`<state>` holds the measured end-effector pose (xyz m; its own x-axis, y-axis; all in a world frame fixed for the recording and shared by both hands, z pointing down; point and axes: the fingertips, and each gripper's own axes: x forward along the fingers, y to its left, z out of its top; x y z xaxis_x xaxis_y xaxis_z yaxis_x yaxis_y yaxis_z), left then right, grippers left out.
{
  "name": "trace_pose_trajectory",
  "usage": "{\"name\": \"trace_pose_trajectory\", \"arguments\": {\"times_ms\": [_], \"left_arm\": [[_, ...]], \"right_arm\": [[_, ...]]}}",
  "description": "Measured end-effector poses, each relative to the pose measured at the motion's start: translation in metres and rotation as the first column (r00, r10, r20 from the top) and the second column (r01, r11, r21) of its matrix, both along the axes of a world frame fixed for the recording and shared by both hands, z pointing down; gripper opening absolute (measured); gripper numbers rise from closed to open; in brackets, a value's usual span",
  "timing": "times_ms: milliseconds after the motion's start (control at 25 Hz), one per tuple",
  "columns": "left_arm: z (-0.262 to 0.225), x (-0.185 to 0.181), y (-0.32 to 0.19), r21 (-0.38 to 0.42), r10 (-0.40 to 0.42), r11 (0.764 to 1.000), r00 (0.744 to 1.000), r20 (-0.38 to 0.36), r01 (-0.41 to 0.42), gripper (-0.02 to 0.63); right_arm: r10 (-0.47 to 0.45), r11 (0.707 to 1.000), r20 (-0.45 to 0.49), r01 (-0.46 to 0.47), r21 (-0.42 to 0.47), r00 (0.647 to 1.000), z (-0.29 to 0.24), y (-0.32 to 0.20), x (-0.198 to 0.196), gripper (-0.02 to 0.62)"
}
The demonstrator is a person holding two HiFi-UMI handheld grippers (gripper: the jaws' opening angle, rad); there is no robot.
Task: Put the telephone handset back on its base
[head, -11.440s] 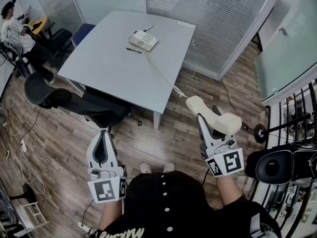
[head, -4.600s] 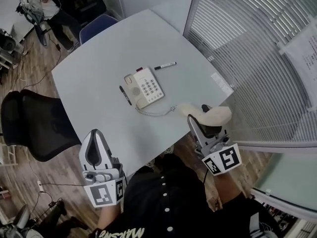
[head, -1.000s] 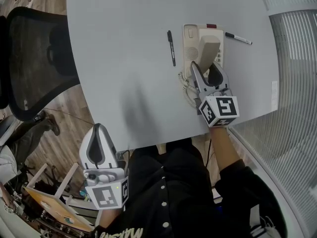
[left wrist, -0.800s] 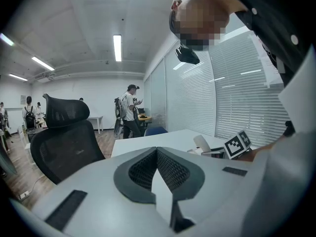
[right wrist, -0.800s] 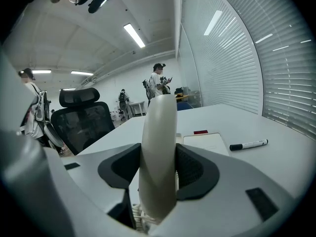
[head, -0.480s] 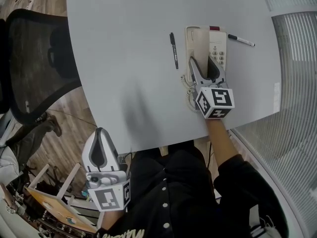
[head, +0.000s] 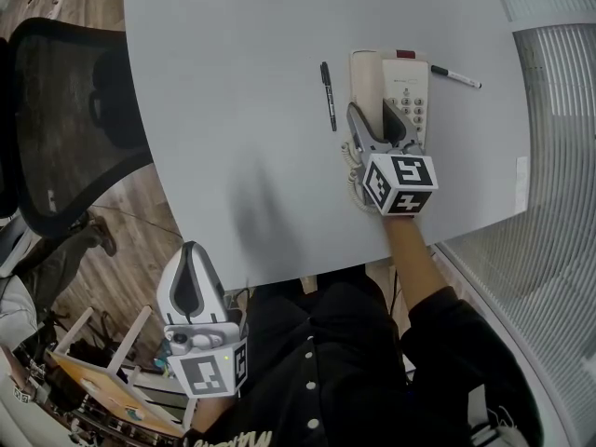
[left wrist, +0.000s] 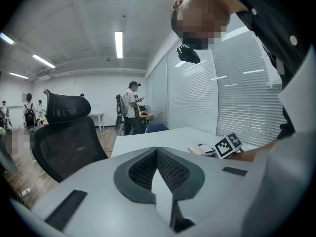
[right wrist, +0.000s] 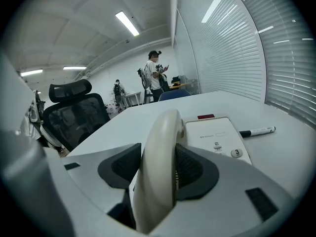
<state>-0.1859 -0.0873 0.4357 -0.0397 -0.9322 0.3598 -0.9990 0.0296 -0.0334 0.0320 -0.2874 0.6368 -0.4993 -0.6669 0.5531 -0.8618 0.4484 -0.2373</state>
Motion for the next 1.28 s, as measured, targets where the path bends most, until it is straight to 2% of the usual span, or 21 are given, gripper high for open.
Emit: {"name": "trace_pose_trajectory", "arguments": {"times_ms": [440, 640, 840, 1120, 1280], "left_arm": [[0.004, 0.002, -0.001, -0.009, 0.001, 1.000, 1.000, 0.004, -0.001, 0.014], [0.006, 0.002, -0.002, -0.011, 0.005, 1.000, 1.000, -0.005, -0.005, 0.014], [0.004, 0.003, 0.002, -0.007, 0.002, 1.000, 1.000, -0.004, -0.002, 0.014], [0.000, 0.004, 0.005, -0.001, 0.001, 1.000, 1.000, -0.001, -0.001, 0.014], [-0.005, 0.004, 0.007, 0.012, 0.000, 1.000, 1.000, 0.003, 0.000, 0.014]], "right_arm": [[-0.002, 0.997, 0.023, 0.004, -0.074, 1.000, 0.006, -0.005, 0.001, 0.225], [-0.020, 0.997, -0.009, 0.019, -0.077, 1.000, 0.011, -0.006, 0.002, 0.236], [-0.030, 1.000, -0.076, 0.030, -0.007, 0.997, 0.007, -0.007, 0.004, 0.251], [-0.028, 0.999, -0.074, 0.031, 0.039, 0.997, -0.004, -0.010, 0.003, 0.265], [-0.060, 0.995, -0.052, 0.064, 0.076, 0.997, -0.017, -0.012, 0.007, 0.270]]}}
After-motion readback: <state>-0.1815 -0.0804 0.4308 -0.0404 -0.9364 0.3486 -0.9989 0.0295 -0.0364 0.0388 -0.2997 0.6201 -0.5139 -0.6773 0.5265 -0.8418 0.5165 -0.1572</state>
